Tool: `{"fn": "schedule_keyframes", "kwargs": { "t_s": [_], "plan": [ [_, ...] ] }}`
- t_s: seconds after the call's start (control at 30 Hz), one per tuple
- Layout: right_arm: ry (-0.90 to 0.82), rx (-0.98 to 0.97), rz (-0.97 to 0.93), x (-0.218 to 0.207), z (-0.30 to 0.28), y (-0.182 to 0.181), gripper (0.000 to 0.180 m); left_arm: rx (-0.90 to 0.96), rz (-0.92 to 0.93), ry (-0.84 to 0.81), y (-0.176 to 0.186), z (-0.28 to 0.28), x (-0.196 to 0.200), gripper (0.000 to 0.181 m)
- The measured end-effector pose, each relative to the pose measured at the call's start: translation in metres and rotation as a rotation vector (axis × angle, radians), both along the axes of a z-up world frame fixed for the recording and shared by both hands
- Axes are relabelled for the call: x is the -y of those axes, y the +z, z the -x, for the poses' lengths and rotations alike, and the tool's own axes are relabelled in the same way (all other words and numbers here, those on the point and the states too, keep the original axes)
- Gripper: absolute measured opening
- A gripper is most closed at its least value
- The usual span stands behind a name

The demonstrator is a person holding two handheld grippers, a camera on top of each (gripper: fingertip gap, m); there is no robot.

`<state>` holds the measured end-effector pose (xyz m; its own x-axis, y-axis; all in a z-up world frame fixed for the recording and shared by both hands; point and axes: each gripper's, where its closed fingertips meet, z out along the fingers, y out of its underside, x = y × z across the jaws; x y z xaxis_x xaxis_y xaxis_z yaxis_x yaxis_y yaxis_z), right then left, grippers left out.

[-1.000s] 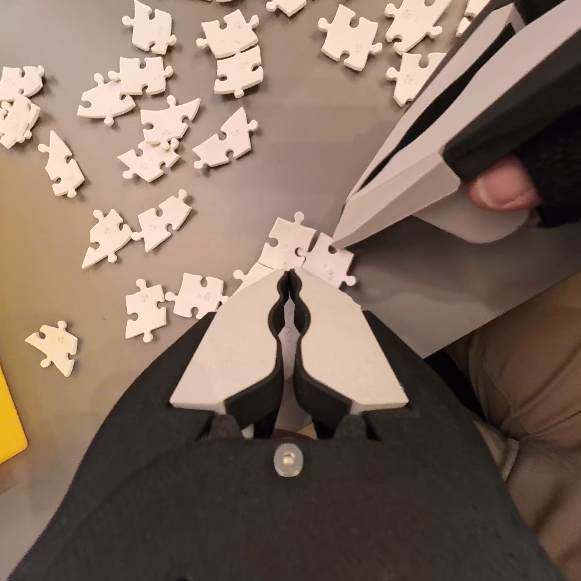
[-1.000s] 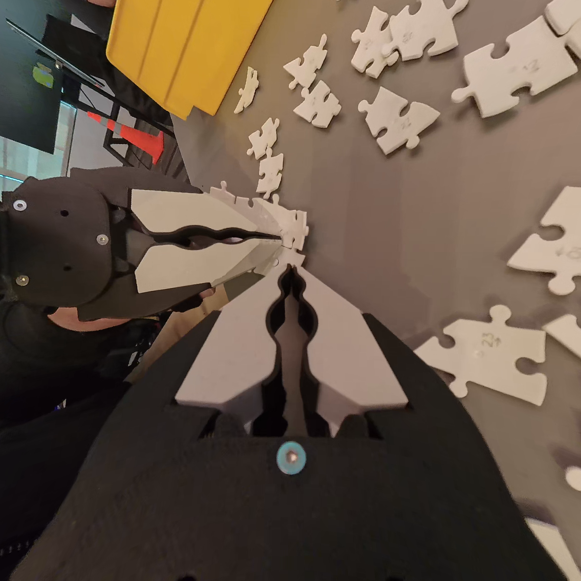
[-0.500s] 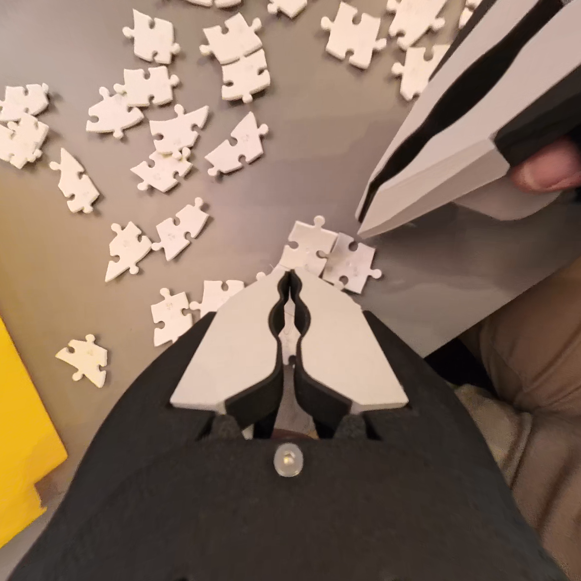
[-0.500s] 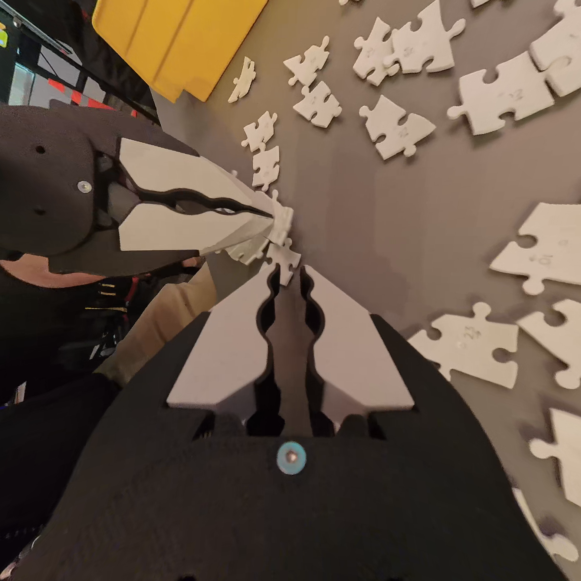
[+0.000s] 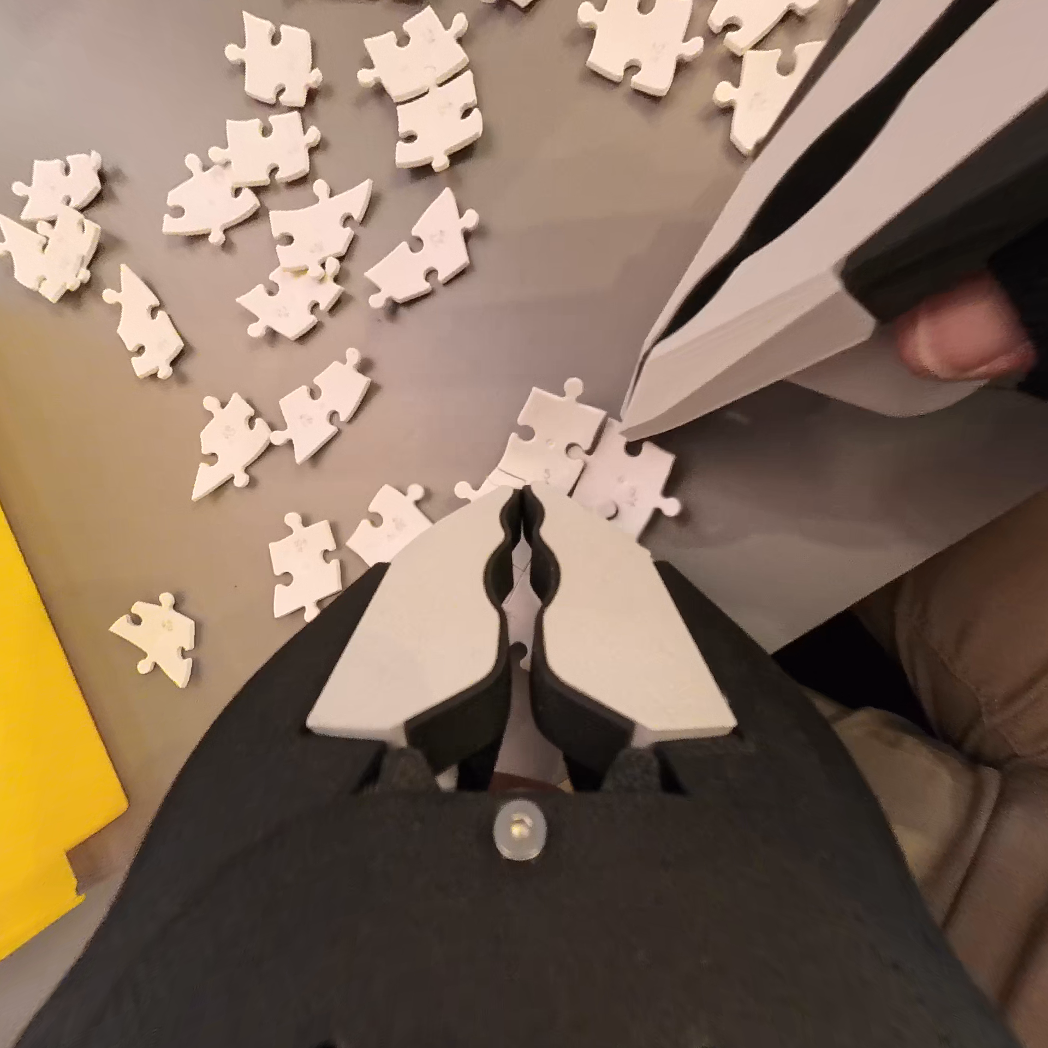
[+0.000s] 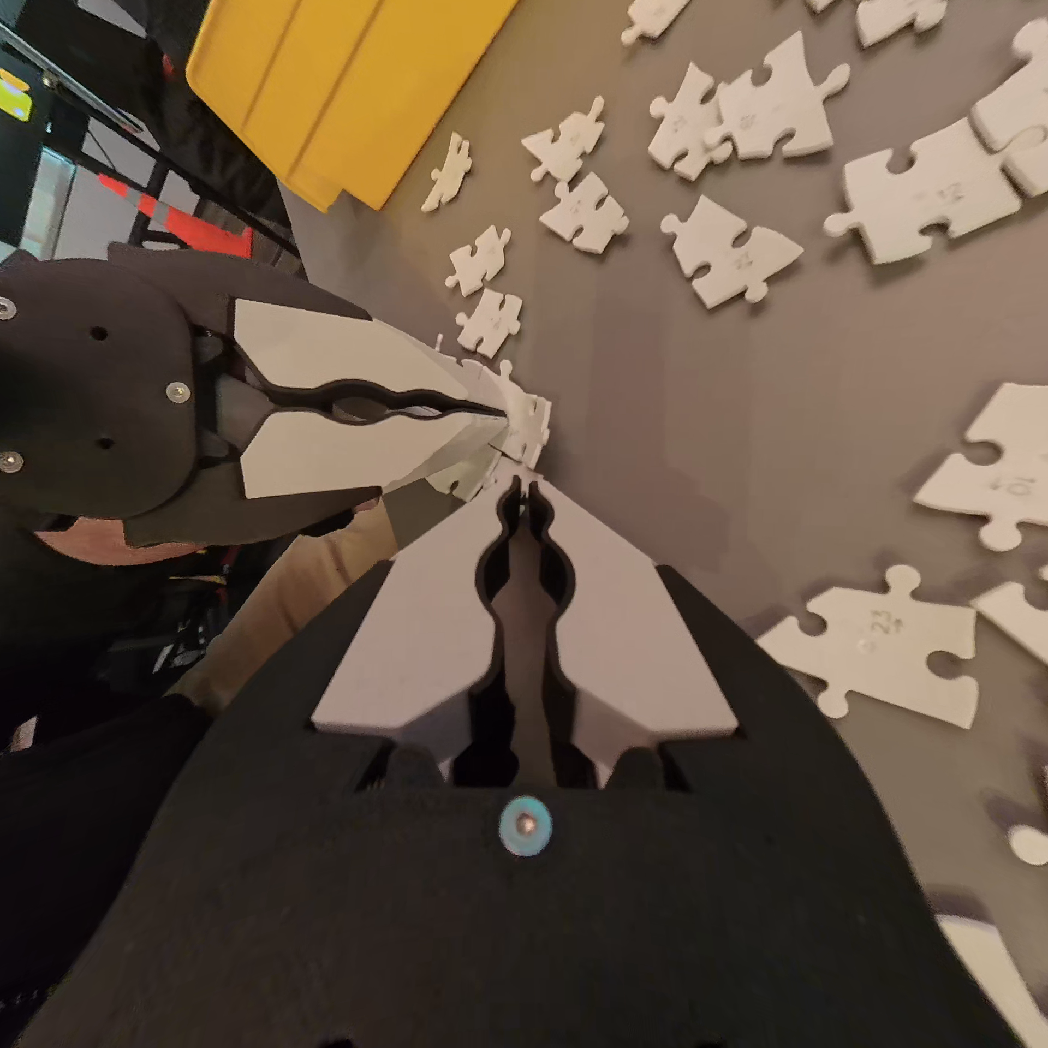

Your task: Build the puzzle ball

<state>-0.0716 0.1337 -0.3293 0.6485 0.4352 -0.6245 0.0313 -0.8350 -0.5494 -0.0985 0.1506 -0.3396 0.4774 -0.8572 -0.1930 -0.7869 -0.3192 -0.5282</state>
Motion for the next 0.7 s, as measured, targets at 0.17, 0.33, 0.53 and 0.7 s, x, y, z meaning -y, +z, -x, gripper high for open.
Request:
{"fn": "schedule_keyframes", "kwargs": {
  "t_s": [0.17, 0.33, 0.53, 0.7],
  "plan": [
    [0.011, 0.008, -0.009, -0.004, 0.0, 0.002, 0.022, -0.007, 0.002, -0.003, 0.0, 0.0, 0.0, 0.0],
    [0.051, -0.015, 0.069, 0.009, 0.005, -0.002, 0.016, 0.0, 0.003, 0.005, 0.0, 0.0, 0.0, 0.0],
    [0.029, -0.054, 0.114, 0.008, 0.015, -0.006, 0.004, 0.012, 0.003, 0.011, 0.0, 0.0, 0.0, 0.0],
    [-0.002, -0.046, 0.082, 0.003, 0.01, -0.004, 0.001, 0.026, 0.008, 0.011, 0.0, 0.0, 0.0, 0.0]
  ]
}}
